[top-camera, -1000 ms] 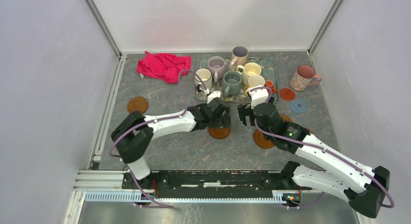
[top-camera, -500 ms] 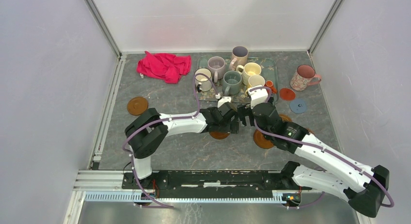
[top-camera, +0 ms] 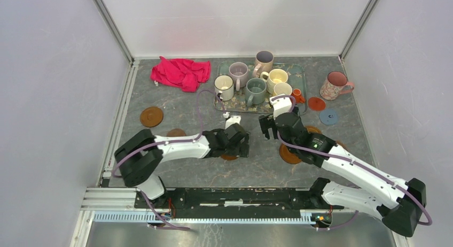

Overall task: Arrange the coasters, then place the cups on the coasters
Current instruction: Move the coaster to the center of the board.

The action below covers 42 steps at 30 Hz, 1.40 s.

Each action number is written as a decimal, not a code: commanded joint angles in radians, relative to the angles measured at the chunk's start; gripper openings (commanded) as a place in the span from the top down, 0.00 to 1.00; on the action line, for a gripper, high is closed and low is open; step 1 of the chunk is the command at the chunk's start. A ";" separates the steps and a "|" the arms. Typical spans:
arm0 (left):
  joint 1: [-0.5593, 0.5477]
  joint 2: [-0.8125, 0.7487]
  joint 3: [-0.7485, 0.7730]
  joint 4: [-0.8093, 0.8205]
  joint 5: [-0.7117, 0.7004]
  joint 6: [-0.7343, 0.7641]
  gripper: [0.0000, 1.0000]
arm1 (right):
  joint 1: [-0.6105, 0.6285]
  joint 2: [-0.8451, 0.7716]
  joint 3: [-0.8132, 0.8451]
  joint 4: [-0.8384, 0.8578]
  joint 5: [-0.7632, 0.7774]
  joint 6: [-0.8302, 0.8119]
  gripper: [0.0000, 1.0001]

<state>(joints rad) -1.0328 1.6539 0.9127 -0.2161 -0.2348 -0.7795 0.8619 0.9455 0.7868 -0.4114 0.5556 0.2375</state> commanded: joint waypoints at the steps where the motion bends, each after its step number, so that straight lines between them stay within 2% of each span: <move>1: -0.006 -0.126 -0.139 -0.111 -0.024 -0.023 0.00 | 0.003 0.023 0.014 0.050 -0.013 0.005 0.02; 7: -0.006 -0.312 -0.304 -0.190 -0.048 -0.095 0.00 | 0.003 0.068 0.028 0.074 -0.029 0.000 0.02; 12: -0.007 -0.436 -0.371 -0.290 -0.094 -0.157 0.00 | 0.003 0.103 0.035 0.097 -0.047 0.000 0.02; 21: -0.007 -0.539 -0.437 -0.343 -0.085 -0.208 0.00 | 0.003 0.131 0.037 0.106 -0.056 0.001 0.02; 36: -0.007 -0.407 -0.352 -0.263 -0.060 -0.130 0.00 | 0.004 0.113 0.034 0.074 -0.018 0.016 0.02; 42: -0.007 -0.423 -0.328 -0.278 -0.051 -0.115 0.00 | 0.003 0.087 0.019 0.068 -0.008 0.032 0.02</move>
<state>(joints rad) -1.0359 1.2251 0.5781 -0.4820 -0.3202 -0.9108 0.8623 1.0676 0.7887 -0.3553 0.5148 0.2481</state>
